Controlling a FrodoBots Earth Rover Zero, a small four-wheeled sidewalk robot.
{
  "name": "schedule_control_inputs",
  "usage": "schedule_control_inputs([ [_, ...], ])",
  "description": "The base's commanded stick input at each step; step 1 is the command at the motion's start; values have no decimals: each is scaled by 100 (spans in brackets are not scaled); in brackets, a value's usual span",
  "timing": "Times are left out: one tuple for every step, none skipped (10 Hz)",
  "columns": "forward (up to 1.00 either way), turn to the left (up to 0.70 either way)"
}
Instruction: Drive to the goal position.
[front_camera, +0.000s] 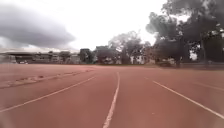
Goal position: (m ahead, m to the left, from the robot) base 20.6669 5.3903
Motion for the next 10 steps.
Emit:
schedule_control_inputs([
  [45, 0],
  [45, 0],
  [45, 0],
  [45, 0],
  [45, 0],
  [45, 0],
  [45, 0],
  [45, 0],
  [45, 0],
  [45, 0],
])
